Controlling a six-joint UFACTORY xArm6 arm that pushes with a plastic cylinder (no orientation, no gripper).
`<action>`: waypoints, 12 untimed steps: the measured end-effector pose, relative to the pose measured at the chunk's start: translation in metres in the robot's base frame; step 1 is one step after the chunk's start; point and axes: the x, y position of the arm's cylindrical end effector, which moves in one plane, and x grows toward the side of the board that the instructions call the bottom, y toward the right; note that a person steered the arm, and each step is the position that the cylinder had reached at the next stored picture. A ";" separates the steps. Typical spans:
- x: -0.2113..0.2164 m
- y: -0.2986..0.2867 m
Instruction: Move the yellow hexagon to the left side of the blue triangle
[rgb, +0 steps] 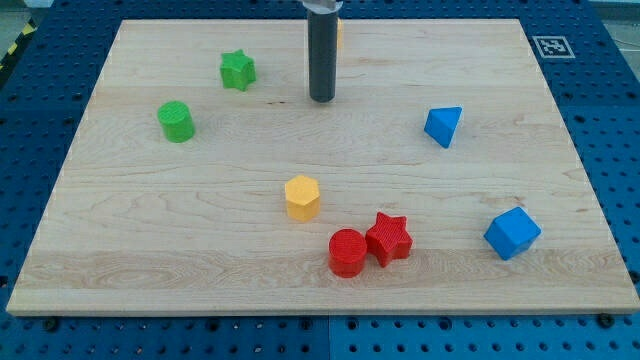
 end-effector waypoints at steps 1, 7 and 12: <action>0.011 -0.018; 0.051 -0.064; 0.176 -0.080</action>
